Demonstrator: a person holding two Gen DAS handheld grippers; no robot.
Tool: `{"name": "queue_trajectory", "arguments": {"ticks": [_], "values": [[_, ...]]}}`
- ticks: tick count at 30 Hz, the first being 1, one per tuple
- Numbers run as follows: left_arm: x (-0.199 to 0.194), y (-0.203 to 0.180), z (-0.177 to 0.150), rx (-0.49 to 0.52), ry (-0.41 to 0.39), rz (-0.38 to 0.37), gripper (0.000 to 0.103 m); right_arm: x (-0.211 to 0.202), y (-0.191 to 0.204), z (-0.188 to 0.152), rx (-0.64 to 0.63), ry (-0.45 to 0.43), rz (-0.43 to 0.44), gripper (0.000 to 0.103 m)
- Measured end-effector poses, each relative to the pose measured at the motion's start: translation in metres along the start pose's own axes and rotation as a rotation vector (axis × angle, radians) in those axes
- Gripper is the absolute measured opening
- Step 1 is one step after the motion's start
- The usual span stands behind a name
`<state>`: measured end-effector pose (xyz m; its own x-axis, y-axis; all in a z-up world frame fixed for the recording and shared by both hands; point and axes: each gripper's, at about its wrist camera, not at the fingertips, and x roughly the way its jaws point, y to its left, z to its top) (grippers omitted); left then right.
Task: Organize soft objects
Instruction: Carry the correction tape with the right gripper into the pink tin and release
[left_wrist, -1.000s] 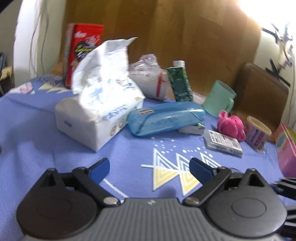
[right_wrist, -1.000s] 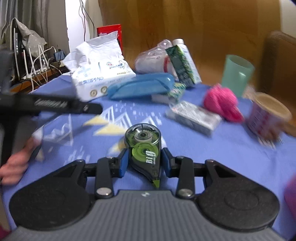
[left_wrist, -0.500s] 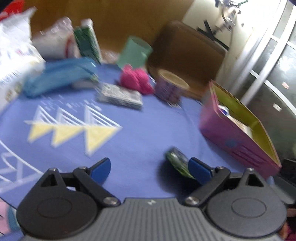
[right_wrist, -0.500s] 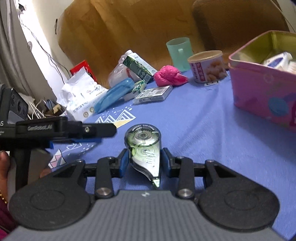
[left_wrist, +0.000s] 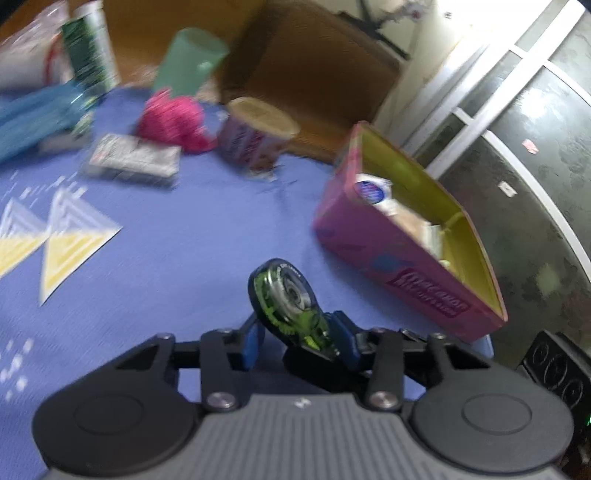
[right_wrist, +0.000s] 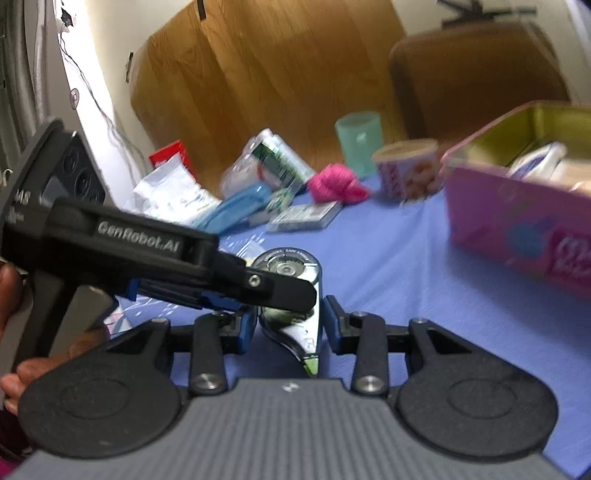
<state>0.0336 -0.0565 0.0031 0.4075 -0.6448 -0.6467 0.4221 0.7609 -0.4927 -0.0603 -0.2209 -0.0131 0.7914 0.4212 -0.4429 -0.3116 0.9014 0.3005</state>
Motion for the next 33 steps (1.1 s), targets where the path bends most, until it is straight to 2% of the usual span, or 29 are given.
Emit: {"name": "queue_trajectory", "arguments": {"ticks": [4,7,14,17,22,28,33], "values": [[0.013,-0.042,0.021,0.106,-0.017,-0.039,0.039,-0.021,-0.008,0.011,-0.037,-0.101,-0.085,0.041],[0.032,-0.076,0.034,0.191,-0.025,-0.081,0.039,-0.04,-0.016,0.019,-0.096,-0.191,-0.201,0.041],[0.092,-0.143,0.049,0.327,0.006,-0.152,0.04,-0.07,-0.057,0.027,-0.122,-0.286,-0.437,0.041],[0.108,-0.162,0.046,0.363,0.0,-0.13,0.045,-0.078,-0.079,0.026,-0.124,-0.299,-0.549,0.041],[0.115,-0.162,0.037,0.372,-0.008,-0.061,0.047,-0.074,-0.113,0.02,-0.093,-0.271,-0.694,0.043],[0.089,-0.143,0.034,0.352,-0.073,0.003,0.047,-0.079,-0.112,0.012,-0.066,-0.31,-0.671,0.043],[0.052,-0.117,0.024,0.364,-0.168,0.074,0.052,-0.078,-0.083,0.008,-0.093,-0.332,-0.62,0.043]]}}
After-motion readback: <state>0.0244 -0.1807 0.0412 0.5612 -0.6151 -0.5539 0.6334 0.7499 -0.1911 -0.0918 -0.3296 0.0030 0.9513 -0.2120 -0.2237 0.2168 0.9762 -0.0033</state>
